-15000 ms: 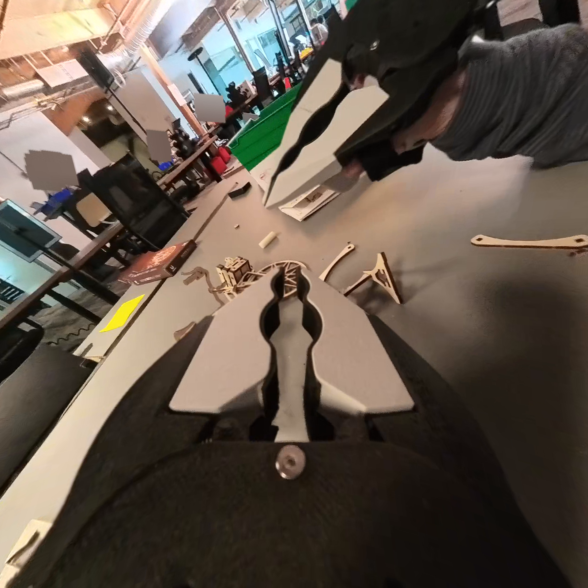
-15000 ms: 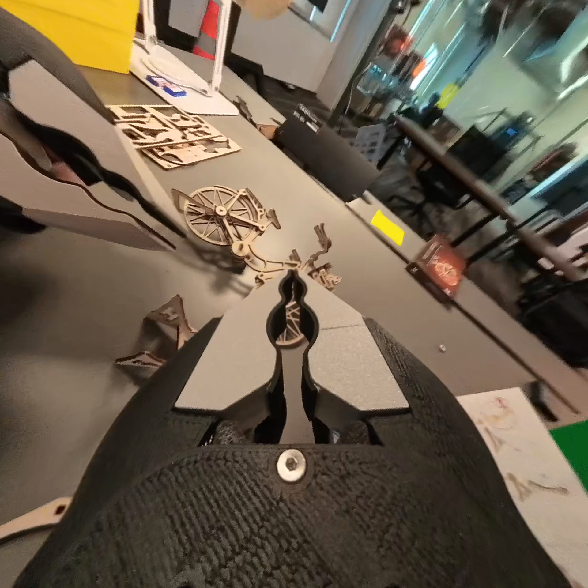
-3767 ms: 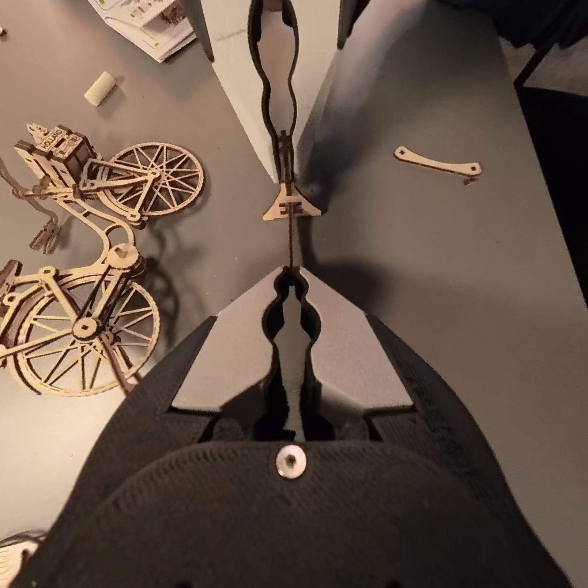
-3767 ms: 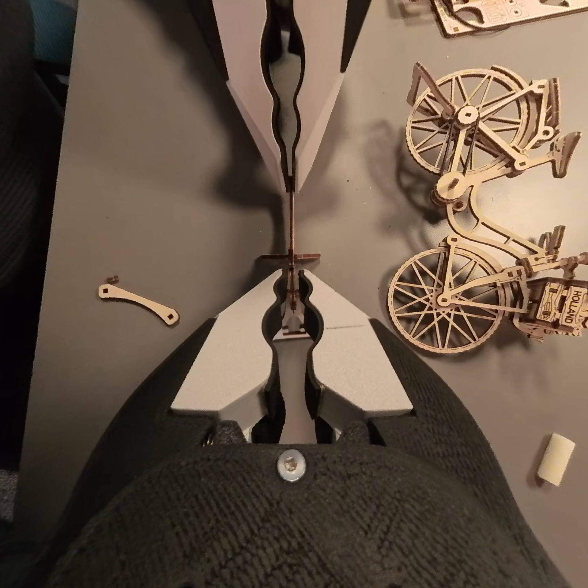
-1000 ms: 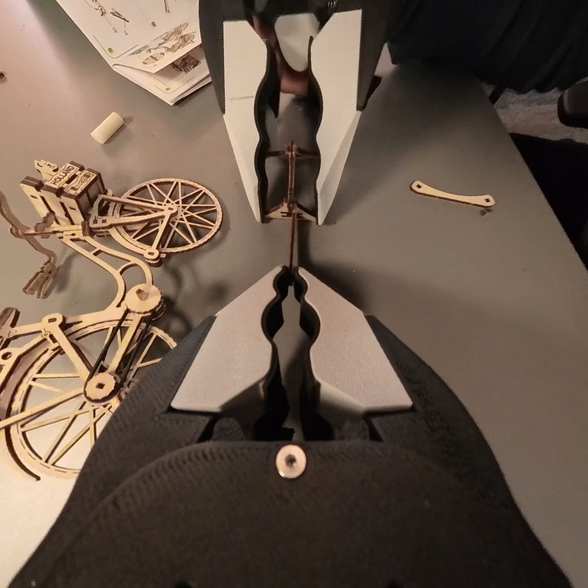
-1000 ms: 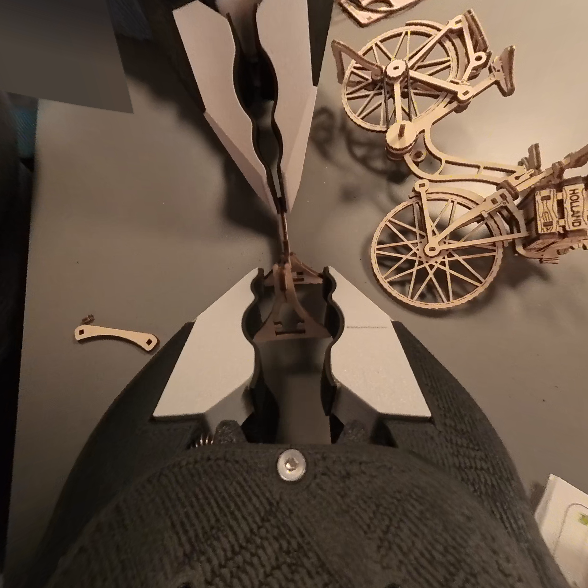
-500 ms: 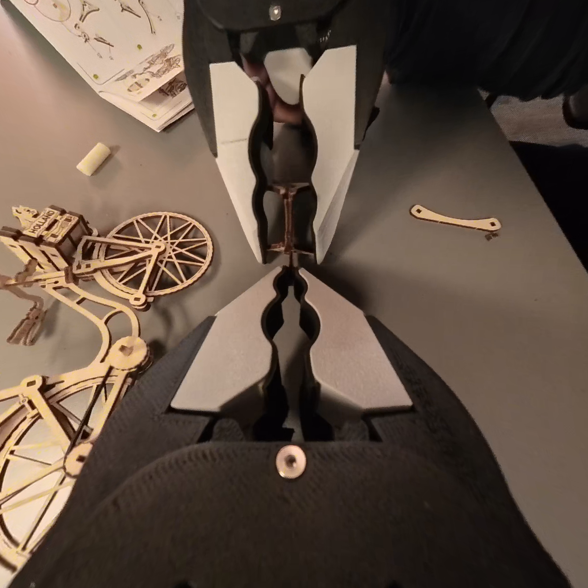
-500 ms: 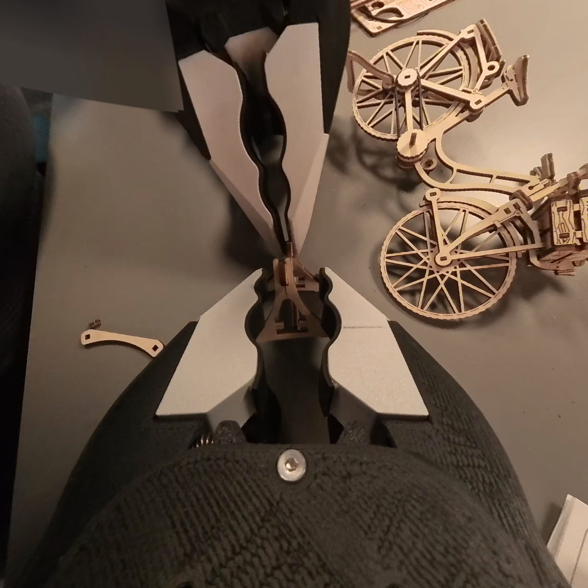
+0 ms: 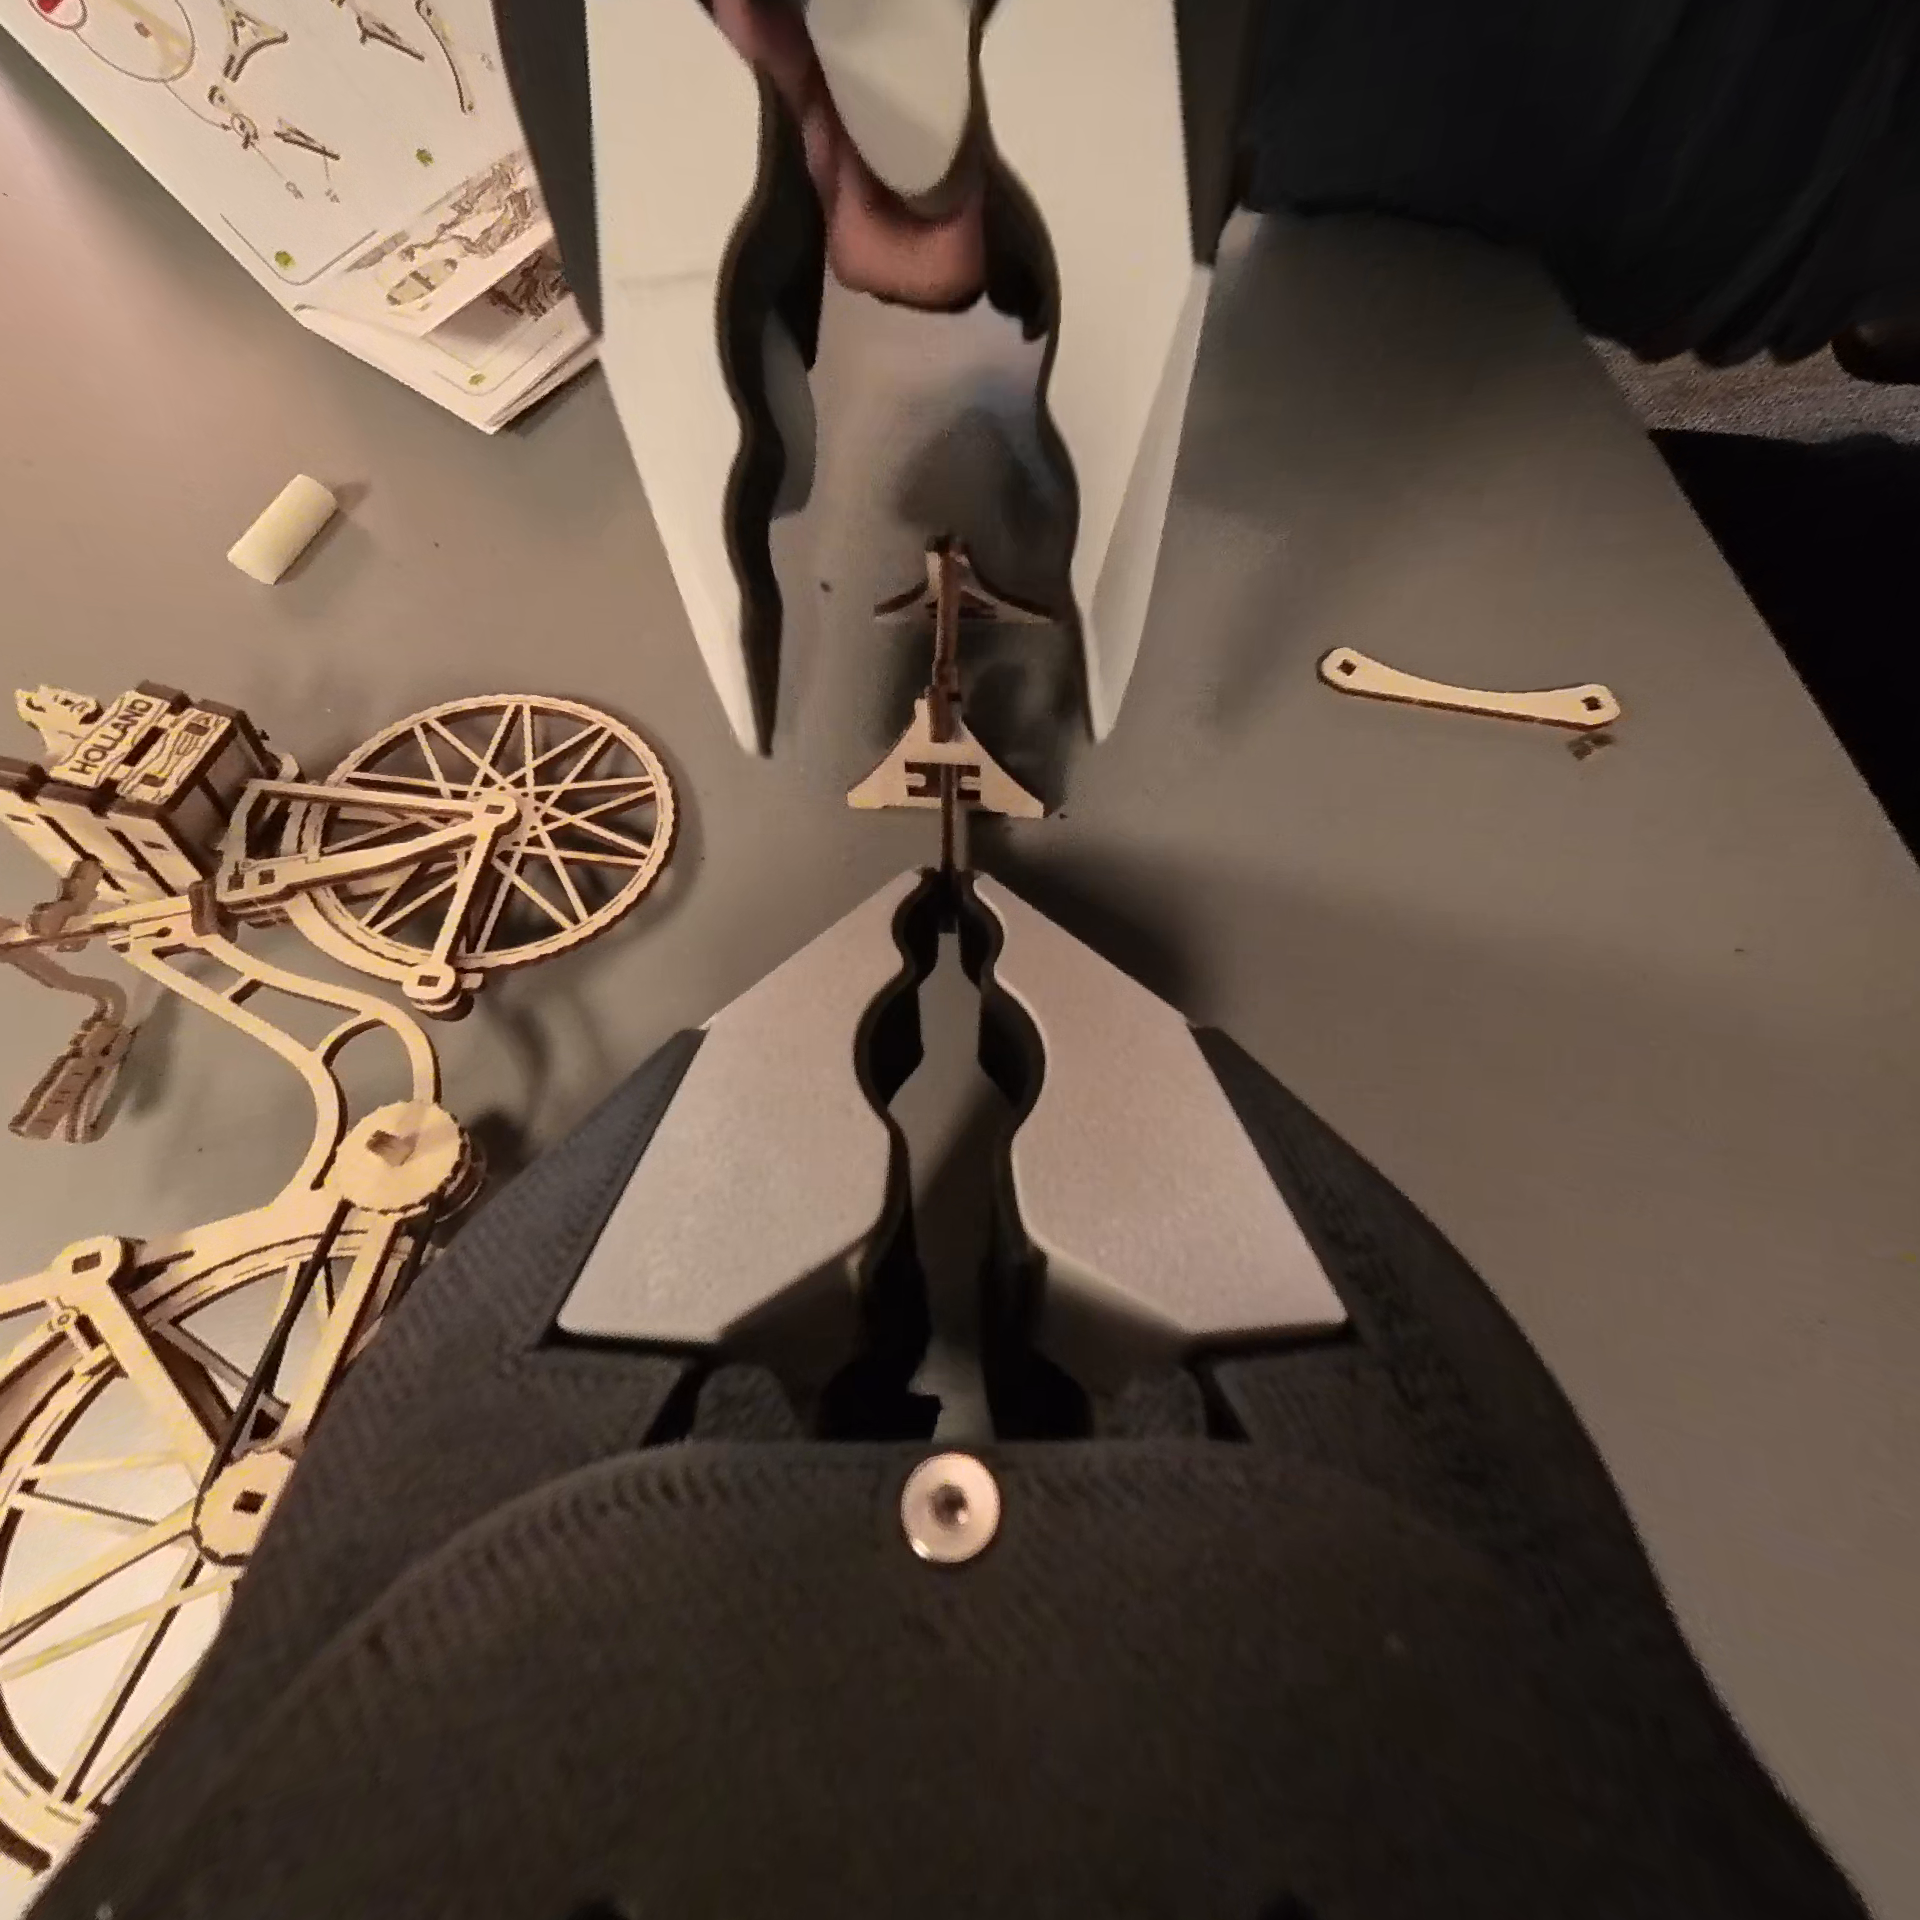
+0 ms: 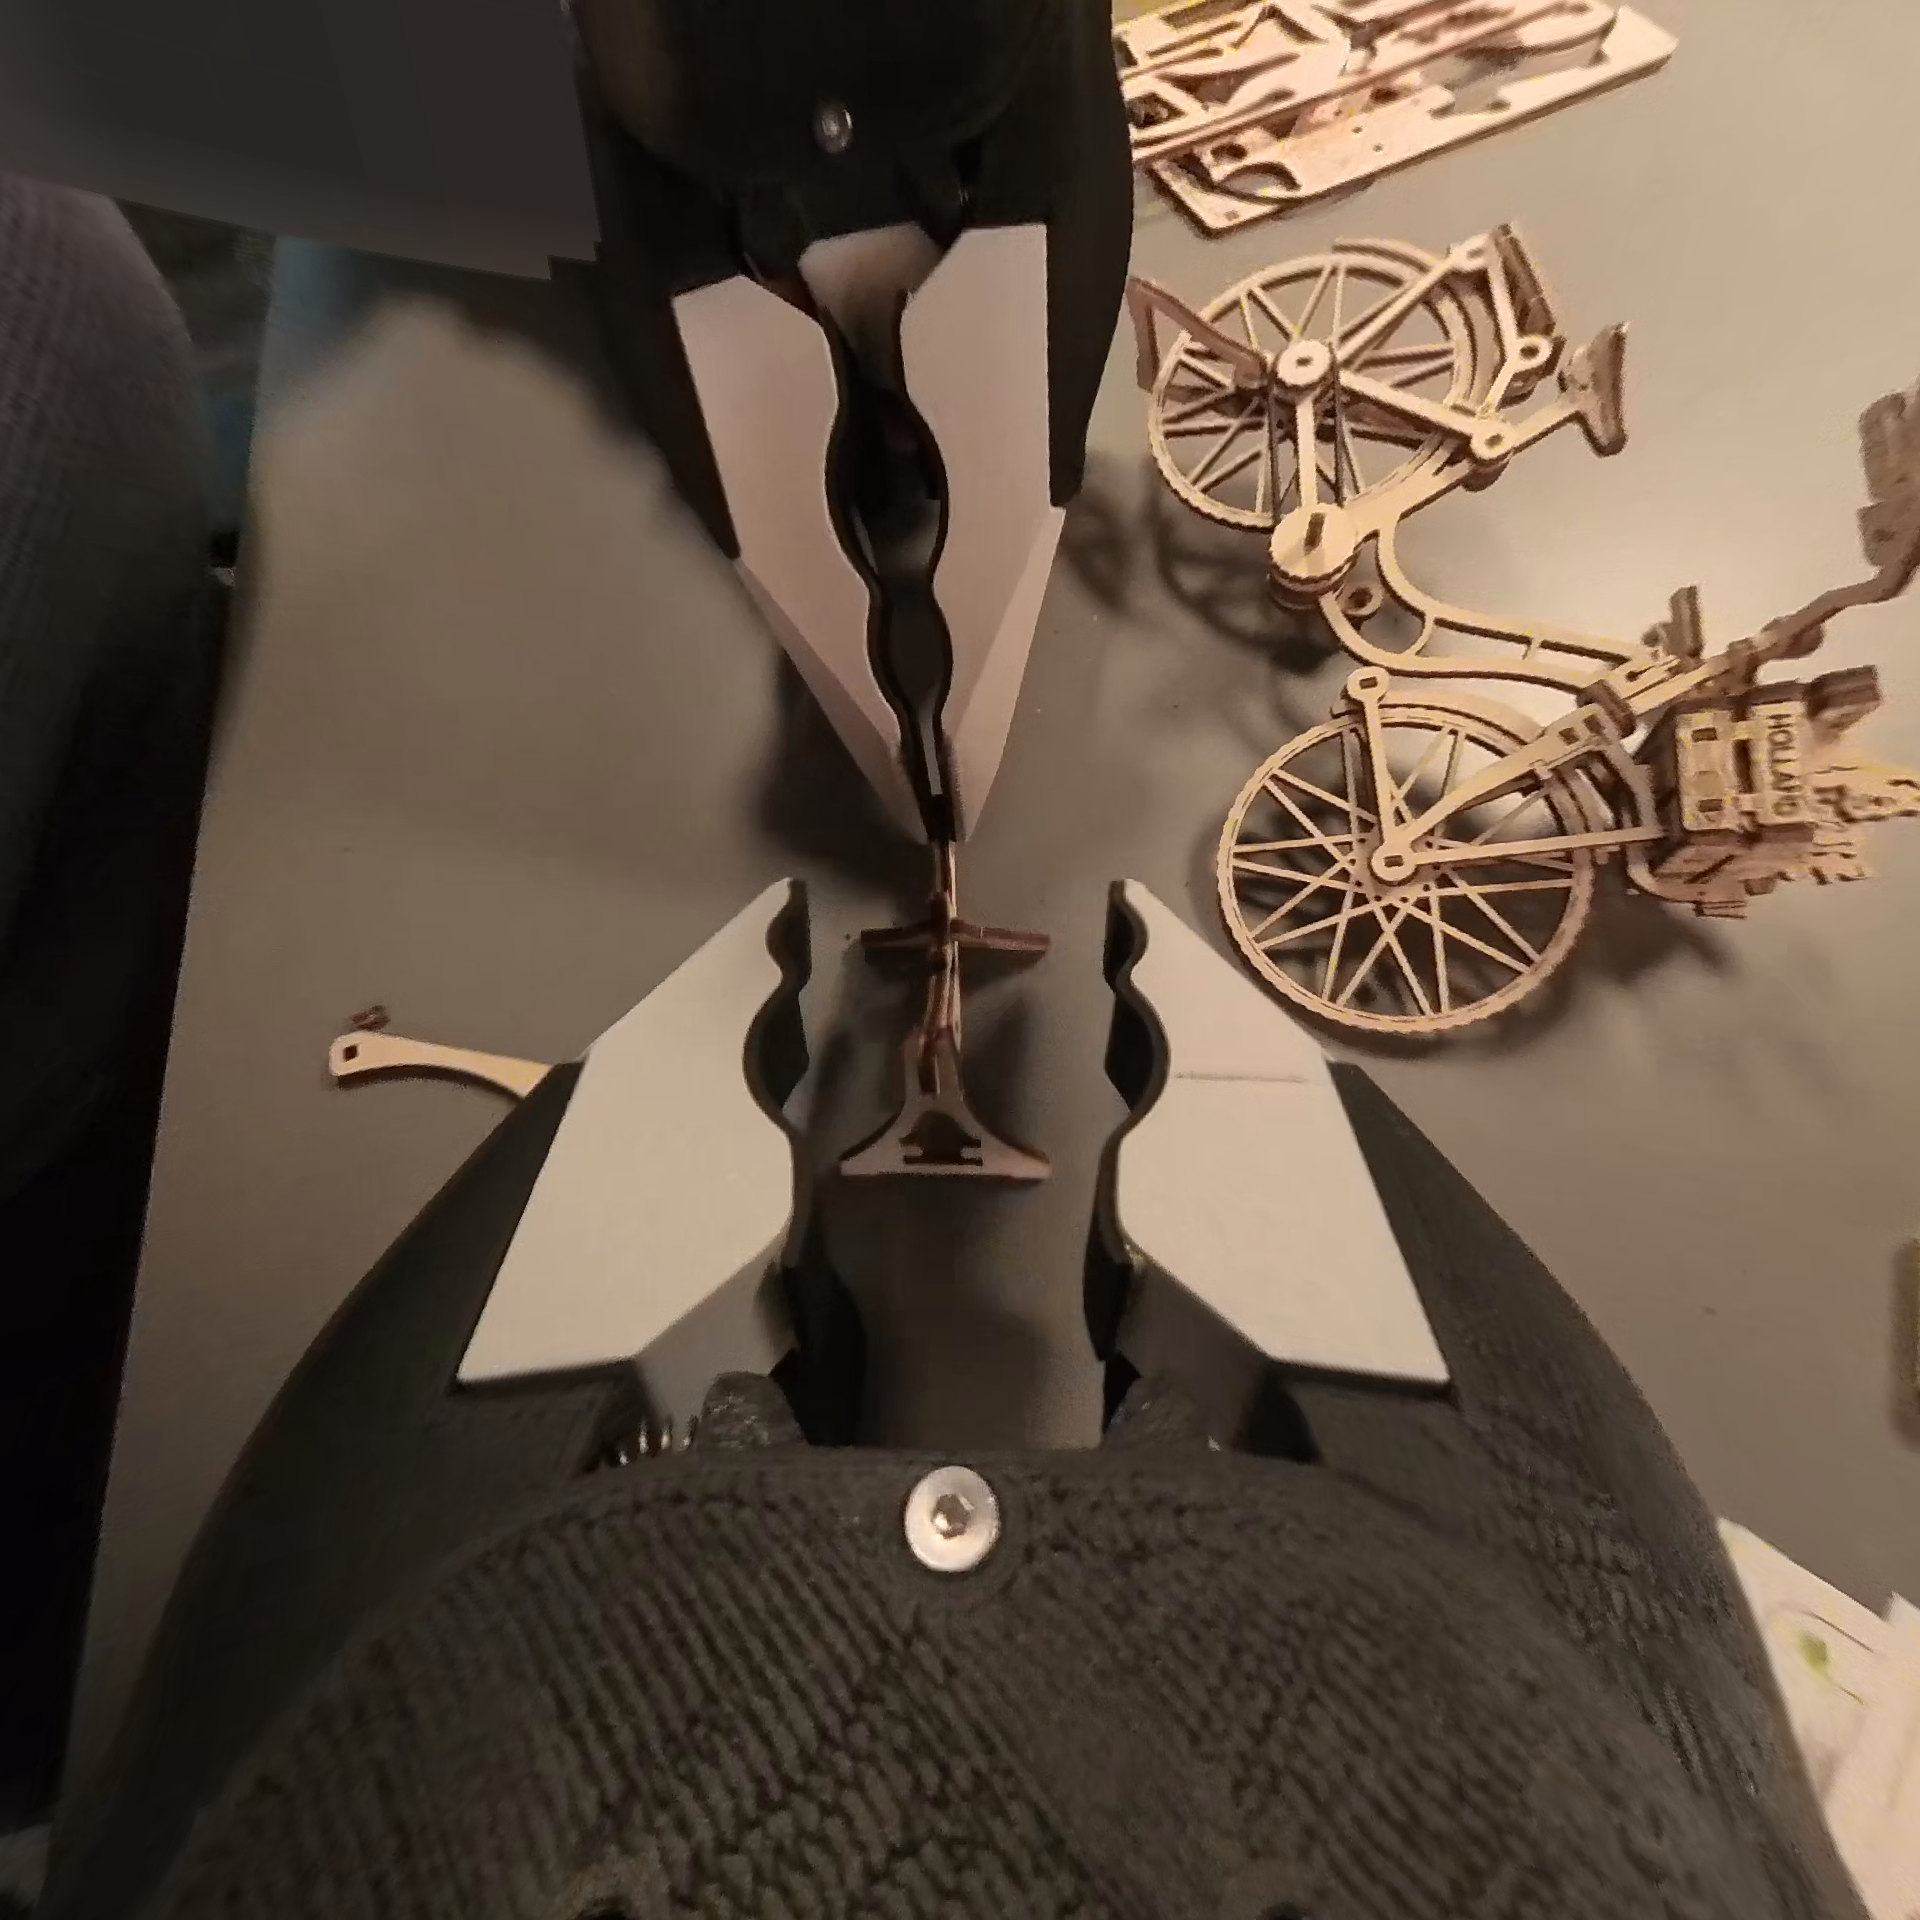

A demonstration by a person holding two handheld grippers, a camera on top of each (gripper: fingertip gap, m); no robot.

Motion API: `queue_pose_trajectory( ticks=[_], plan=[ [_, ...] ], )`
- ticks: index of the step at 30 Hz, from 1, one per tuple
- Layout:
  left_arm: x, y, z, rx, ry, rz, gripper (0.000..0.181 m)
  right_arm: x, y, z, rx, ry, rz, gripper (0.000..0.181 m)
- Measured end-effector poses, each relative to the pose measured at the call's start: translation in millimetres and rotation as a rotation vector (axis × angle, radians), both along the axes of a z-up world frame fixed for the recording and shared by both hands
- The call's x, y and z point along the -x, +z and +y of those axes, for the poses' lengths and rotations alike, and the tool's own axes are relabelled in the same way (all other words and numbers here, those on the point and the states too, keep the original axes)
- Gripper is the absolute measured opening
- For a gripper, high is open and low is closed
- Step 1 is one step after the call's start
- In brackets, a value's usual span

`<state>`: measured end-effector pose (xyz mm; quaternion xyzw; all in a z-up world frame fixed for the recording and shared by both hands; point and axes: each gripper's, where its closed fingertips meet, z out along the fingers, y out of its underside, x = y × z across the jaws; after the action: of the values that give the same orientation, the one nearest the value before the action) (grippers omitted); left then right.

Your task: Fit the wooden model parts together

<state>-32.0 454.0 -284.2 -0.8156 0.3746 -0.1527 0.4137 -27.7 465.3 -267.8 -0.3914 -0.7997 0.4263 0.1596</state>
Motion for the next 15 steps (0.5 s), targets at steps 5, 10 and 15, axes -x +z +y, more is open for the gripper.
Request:
queue_pose_trajectory(
  ticks=[5, 10, 15],
  plan=[
    [-2, 2, 2, -0.010, -0.002, -0.010, 0.002, -14, -1, 10, -0.006, 0.003, -0.033, 0.049],
    [-6, 4, 4, -0.021, -0.017, -0.018, 0.002, -16, -9, 7, -0.015, 0.025, -0.073, 0.039],
    [-11, 3, 7, -0.021, -0.042, -0.009, 0.002, -14, -17, 1, -0.023, 0.047, -0.101, 0.041]
  ],
)
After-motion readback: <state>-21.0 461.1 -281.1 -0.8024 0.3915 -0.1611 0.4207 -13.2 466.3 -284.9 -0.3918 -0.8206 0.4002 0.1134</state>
